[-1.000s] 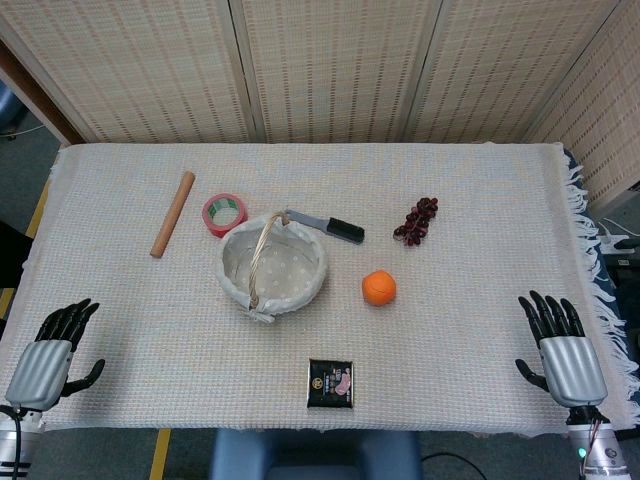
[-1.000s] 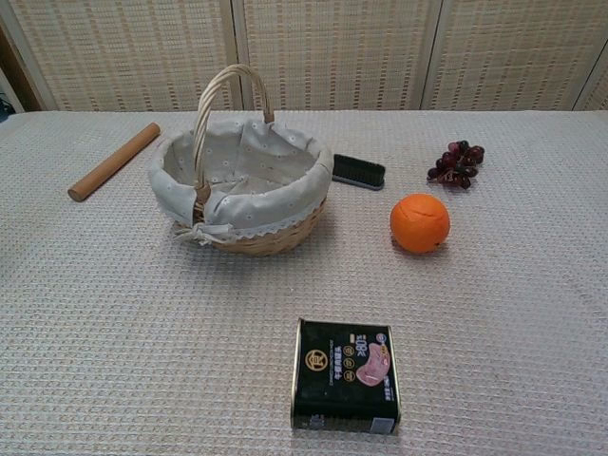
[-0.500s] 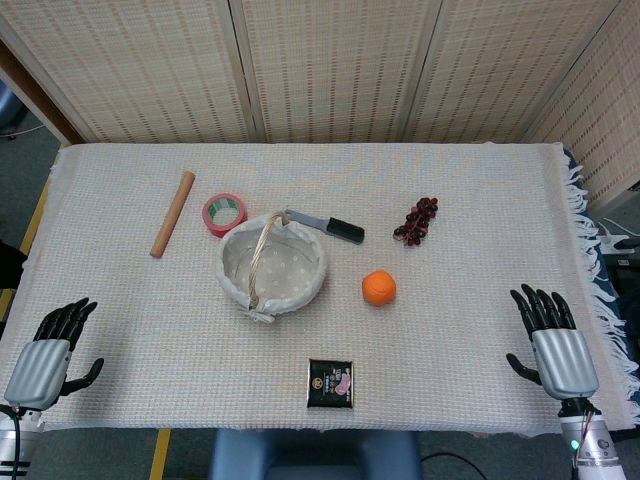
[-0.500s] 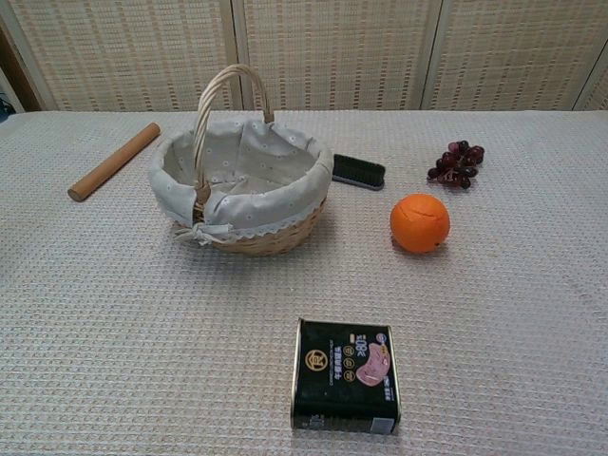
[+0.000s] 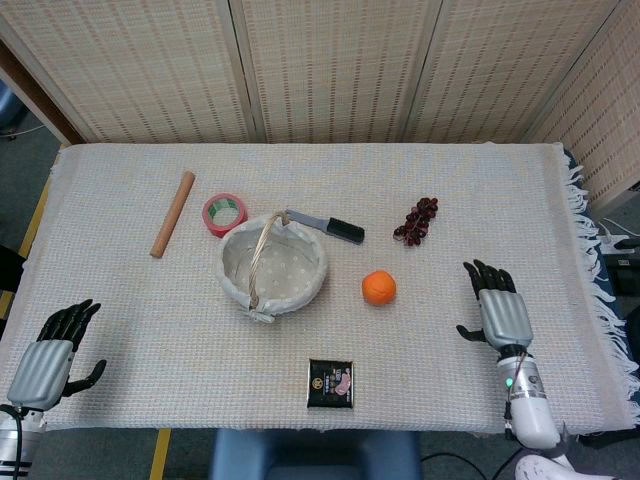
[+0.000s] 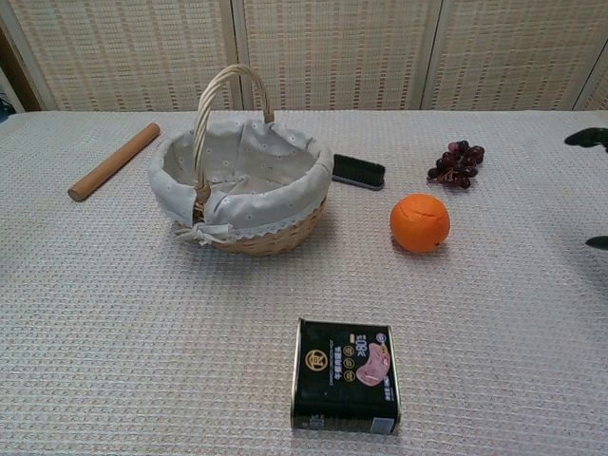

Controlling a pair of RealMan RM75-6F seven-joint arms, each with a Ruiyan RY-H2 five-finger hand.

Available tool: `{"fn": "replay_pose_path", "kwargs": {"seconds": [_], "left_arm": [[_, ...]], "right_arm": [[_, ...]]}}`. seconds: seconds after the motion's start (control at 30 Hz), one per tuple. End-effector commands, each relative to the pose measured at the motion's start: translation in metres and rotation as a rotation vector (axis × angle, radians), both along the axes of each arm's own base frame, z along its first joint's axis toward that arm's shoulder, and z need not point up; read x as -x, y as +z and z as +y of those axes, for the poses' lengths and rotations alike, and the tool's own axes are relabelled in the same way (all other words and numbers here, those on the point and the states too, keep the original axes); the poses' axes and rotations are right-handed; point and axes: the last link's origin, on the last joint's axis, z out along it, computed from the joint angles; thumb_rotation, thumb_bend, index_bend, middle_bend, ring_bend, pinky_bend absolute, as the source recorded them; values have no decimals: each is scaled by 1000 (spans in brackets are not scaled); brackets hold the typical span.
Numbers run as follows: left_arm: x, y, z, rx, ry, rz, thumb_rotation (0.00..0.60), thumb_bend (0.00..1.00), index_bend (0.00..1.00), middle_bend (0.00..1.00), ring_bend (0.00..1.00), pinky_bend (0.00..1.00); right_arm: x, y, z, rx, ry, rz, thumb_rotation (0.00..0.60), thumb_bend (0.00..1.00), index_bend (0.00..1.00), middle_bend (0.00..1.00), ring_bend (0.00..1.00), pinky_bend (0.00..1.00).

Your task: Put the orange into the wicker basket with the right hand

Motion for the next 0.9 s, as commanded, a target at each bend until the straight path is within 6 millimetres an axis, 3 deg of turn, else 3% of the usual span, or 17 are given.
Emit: {"fn": "replay_pose_path", "kwargs": {"seconds": [0.03, 0.2, 0.4, 0.7, 0.9], "left_arm": [[1, 1, 0, -1, 4, -4, 600, 347, 0, 0, 0, 62], [1, 1, 1, 2, 5, -8, 600, 347, 0, 0, 0, 63], [1, 1, 1, 5, 7, -15, 600, 347, 0, 0, 0, 62], [1, 2, 0, 11, 14, -24, 600, 346, 0, 0, 0, 62], [1, 2, 1, 13, 18, -33, 600, 346, 0, 0, 0, 62]], "right_arm": [[-42, -41, -30, -50, 26, -26, 600, 83, 0, 0, 0, 10], [-64, -72, -37, -76, 26, -40, 600, 83, 0, 0, 0, 10], [-83, -94, -45, -71, 32, -37, 600, 83, 0, 0, 0, 10], [-89, -119, -58, -72, -3, -15, 600, 83, 0, 0, 0, 49], [-88, -139, -62, -73, -17, -15, 600, 105, 81, 62, 34, 162]]}}
